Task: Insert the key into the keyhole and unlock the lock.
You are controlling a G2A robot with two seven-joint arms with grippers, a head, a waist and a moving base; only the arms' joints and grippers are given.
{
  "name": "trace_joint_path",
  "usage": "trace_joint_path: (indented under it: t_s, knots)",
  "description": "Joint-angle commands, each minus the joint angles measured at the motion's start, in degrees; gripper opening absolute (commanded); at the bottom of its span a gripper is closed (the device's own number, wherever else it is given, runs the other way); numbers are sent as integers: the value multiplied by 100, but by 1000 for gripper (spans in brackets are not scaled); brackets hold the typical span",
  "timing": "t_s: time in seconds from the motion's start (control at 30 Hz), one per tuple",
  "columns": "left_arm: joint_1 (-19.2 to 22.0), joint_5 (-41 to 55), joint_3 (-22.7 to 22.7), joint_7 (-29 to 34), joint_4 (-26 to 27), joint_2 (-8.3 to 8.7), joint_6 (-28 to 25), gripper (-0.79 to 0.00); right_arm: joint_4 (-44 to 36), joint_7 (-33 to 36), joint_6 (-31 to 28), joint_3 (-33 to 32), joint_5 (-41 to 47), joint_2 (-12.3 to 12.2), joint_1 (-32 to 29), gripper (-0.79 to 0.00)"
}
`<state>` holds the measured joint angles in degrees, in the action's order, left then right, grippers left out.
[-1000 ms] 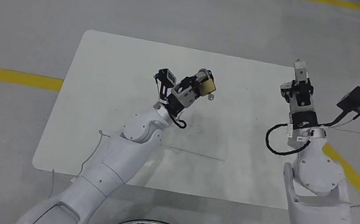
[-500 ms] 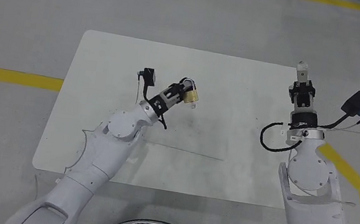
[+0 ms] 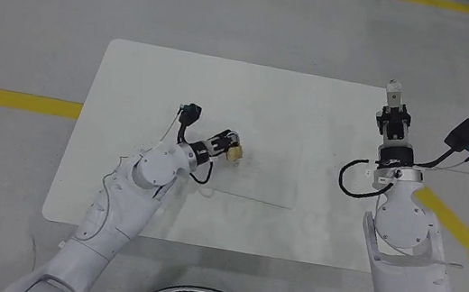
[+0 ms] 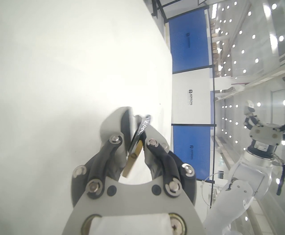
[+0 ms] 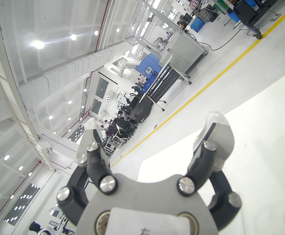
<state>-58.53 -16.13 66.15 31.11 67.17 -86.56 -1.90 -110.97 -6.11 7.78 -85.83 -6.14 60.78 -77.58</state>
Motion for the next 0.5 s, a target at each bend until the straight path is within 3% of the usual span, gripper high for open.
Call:
trace_joint_path:
  t_s: [0.0, 0.17, 0.33, 0.4, 0.47]
  knots:
    - [-13, 43, 54, 250, 72, 29, 119, 0, 0, 0, 0, 0, 0, 0, 0, 0]
    - [-267, 61, 437, 650, 680, 166, 375, 0, 0, 0, 0, 0, 0, 0, 0, 0]
    - [-780, 549, 801, 1020, 1719, 267, 472, 0, 0, 0, 0, 0, 0, 0, 0, 0]
    - [-947, 558, 975, 905, 2100, 309, 253, 0, 0, 0, 0, 0, 0, 0, 0, 0]
    - [-1063, 428, 1150, 621, 2437, 350, -303, 0, 0, 0, 0, 0, 0, 0, 0, 0]
